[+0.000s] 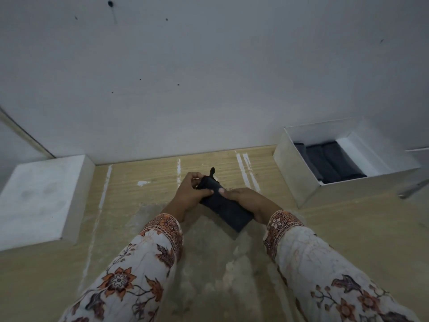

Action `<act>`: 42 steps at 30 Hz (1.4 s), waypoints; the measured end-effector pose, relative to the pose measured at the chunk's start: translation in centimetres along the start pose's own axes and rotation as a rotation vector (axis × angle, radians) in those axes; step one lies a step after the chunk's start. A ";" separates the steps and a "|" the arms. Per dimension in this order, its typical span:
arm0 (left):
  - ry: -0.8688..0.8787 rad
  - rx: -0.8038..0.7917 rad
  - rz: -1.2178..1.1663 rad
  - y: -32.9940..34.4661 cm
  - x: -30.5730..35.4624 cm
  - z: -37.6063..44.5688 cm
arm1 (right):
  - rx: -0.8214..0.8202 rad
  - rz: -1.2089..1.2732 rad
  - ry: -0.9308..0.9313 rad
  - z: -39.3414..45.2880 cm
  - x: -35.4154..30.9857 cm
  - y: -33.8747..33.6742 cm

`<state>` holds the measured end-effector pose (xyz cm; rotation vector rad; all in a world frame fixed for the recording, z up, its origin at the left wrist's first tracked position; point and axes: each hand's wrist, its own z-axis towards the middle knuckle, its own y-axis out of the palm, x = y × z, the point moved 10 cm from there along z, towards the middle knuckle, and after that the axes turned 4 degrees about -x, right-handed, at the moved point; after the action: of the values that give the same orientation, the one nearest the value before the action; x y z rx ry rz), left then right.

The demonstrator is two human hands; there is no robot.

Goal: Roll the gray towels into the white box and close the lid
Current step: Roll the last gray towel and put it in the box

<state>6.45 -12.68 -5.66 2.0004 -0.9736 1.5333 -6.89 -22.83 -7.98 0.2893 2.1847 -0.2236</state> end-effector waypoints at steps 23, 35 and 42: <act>0.428 0.187 0.202 22.1 17.9 3.6 | 0.400 0.347 -0.346 -10.9 -6.4 -26.5; 0.284 -0.074 0.377 36.0 14.9 9.7 | 0.765 -0.139 -0.172 -11.7 -1.9 -43.9; 0.108 -0.198 0.487 40.4 10.7 12.9 | 0.766 -0.474 -0.067 -8.9 -0.4 -45.9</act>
<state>-14.00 -51.20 -2.26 1.5980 -1.5815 1.6813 -26.60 -64.43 0.07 0.1685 1.9860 -1.3202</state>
